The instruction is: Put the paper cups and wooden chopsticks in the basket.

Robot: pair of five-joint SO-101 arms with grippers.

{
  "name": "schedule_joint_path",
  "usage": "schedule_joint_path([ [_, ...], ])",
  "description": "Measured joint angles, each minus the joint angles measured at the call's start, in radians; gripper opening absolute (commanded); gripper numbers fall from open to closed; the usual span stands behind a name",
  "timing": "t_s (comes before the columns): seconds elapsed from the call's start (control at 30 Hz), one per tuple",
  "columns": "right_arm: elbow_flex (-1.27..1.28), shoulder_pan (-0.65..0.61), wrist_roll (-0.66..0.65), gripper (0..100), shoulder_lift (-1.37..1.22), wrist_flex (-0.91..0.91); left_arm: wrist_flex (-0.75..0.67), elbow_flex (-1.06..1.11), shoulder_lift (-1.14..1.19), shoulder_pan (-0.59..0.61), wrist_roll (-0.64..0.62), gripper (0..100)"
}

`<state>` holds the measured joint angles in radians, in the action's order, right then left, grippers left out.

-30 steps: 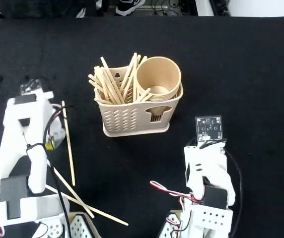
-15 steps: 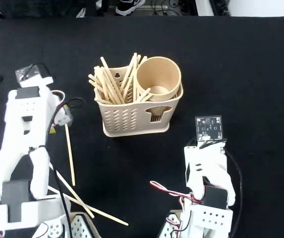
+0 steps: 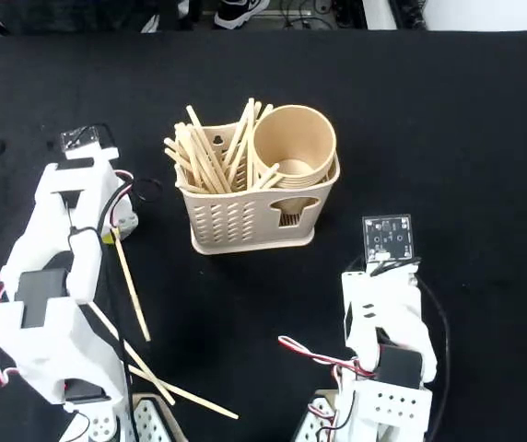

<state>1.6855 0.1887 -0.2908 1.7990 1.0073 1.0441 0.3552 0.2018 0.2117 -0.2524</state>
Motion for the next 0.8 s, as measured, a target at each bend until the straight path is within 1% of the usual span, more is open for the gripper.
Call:
schedule_joint_path([
  [0.07, 0.0, 0.0, 0.0, 1.5, 0.0, 0.0, 0.005, -0.011, 0.0, 0.0, 0.002, 3],
  [0.13, 0.0, 0.0, 0.0, 1.5, 0.0, 0.0, 0.041, -0.026, -0.021, 0.0, 0.002, 3],
  [0.23, 0.0, 0.0, 0.0, 1.5, 0.0, 0.0, 0.115, -0.038, -0.13, 0.0, 0.003, 3],
  [0.37, 0.0, 0.0, 0.0, 1.5, 0.0, 0.0, 0.15, -0.04, -0.394, 0.0, 0.003, 3],
  [0.47, 0.0, 0.0, 0.0, 1.5, 0.0, 0.0, 0.124, -0.015, -0.66, 0.0, 0.003, 3],
  [0.57, 0.0, 0.0, 0.0, 1.5, 0.0, 0.0, 0.011, 0.048, -0.954, 0.0, 0.005, 3],
  [0.63, 0.0, 0.0, 0.0, 1.5, 0.0, 0.0, -0.118, 0.115, -1.152, 0.0, 0.005, 3],
  [0.7, 0.0, 0.0, 0.0, 1.5, 0.0, 0.0, -0.287, 0.201, -1.336, -0.018, 0.005, 3],
  [0.8, 0.0, 0.0, 0.0, 1.5, 0.0, 0.0, -0.569, 0.359, -1.553, -0.138, 0.005, 3],
])
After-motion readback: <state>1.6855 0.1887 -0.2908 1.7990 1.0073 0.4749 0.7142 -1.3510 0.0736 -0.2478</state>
